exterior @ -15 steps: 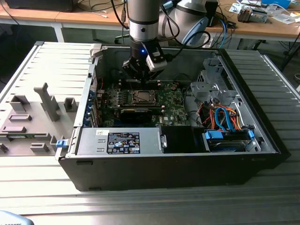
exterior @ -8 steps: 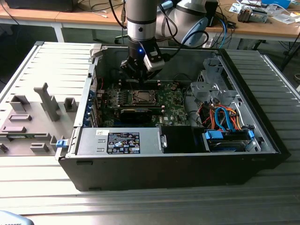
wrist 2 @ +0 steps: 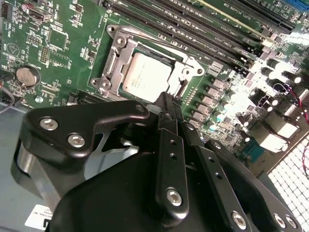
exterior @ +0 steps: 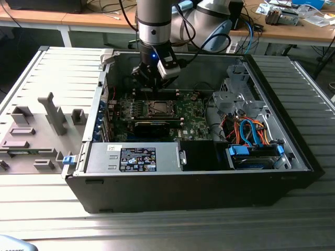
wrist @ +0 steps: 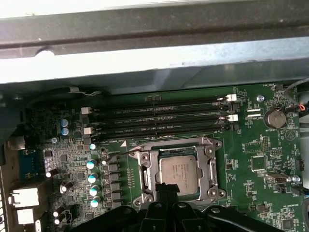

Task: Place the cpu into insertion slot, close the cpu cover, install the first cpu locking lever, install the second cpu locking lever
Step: 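Install the first cpu locking lever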

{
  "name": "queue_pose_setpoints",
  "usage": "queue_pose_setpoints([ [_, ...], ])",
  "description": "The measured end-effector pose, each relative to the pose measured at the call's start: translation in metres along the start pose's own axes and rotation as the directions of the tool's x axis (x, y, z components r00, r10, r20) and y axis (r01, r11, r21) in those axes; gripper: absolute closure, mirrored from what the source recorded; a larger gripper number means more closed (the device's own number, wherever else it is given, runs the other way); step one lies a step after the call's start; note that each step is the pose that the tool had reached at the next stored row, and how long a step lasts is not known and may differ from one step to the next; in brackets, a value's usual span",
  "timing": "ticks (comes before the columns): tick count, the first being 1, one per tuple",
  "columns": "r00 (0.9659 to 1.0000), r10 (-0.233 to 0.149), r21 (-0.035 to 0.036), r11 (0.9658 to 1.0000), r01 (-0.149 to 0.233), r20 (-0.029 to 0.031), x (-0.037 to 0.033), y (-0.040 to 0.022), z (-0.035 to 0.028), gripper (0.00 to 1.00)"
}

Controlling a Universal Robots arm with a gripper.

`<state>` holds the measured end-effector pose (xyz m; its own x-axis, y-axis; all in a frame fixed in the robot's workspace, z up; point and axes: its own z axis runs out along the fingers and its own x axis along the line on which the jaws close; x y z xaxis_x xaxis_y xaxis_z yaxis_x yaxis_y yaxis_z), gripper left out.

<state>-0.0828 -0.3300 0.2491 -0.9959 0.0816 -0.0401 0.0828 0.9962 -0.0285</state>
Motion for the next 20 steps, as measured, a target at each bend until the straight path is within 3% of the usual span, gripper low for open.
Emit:
queue_pose_setpoints([
  [20,1.0000,0.000,0.0000,1.0000,0.000,0.0001,0.0200,0.0001,-0.0008,0.89],
])
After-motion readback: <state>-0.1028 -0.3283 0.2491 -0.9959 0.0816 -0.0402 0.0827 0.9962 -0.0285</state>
